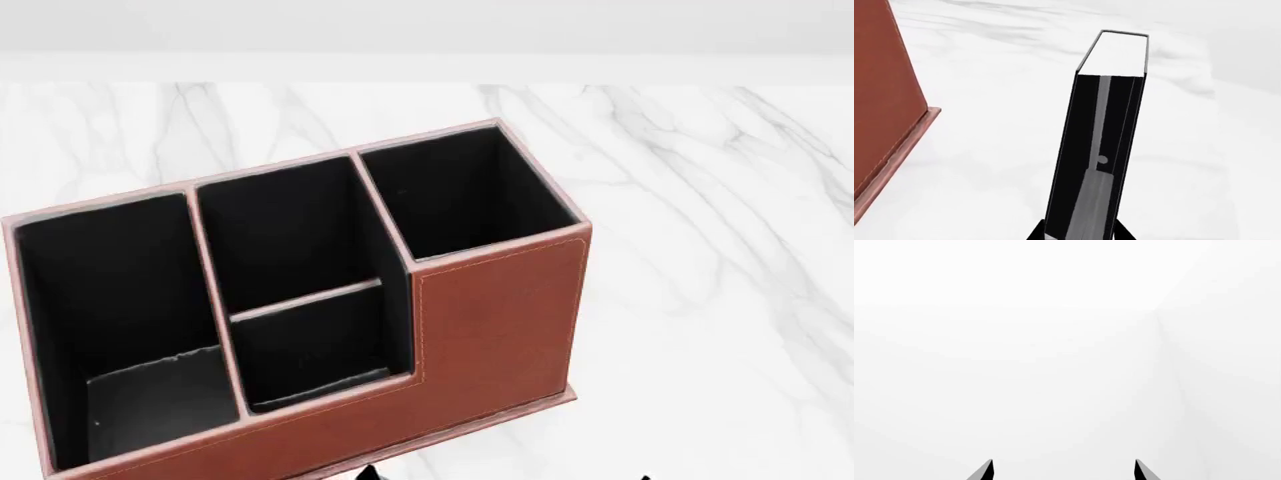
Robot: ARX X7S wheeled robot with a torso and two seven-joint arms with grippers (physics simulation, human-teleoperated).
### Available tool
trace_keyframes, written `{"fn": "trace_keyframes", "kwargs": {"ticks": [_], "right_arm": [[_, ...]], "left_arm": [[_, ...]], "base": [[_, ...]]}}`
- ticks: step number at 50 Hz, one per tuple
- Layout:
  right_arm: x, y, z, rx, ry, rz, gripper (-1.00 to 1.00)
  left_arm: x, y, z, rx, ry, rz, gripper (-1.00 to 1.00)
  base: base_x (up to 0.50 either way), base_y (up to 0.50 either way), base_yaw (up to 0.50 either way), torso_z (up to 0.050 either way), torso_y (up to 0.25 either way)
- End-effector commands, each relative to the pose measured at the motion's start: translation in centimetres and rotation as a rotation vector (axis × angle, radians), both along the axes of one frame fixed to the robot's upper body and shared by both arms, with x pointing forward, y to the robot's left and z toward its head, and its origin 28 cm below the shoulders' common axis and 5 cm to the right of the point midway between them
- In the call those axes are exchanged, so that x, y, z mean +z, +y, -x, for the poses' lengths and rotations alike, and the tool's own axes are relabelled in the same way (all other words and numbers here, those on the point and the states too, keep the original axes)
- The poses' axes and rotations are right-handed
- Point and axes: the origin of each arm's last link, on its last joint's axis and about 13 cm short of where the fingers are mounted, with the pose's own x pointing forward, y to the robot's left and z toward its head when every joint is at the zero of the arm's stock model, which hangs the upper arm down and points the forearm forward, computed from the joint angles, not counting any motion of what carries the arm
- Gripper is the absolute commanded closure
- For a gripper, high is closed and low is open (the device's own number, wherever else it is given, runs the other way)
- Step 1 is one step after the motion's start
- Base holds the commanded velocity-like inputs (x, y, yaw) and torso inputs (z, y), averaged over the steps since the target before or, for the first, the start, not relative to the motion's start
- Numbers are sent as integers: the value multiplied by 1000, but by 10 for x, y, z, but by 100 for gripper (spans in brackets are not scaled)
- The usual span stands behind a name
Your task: Pick up the book and place it in the back compartment of the caddy.
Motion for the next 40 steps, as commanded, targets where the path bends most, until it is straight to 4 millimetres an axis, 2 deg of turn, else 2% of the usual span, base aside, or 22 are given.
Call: {"fn": "trace_keyframes", "kwargs": {"ticks": [1,19,40], "right_arm": [[0,0,0,-1,0,0,-100],[0,-1,1,-6,-3,-4,-100],[1,0,0,-6,-2,-1,-100]], "left_arm": [[1,17,-2,52,-11,-52,100],[39,45,0,132,-112,-83,100],[106,75,13,214,-252,-54,100]], "base": [[0,0,0,0,0],[0,0,1,0,0],[0,0,0,0,1]]}}
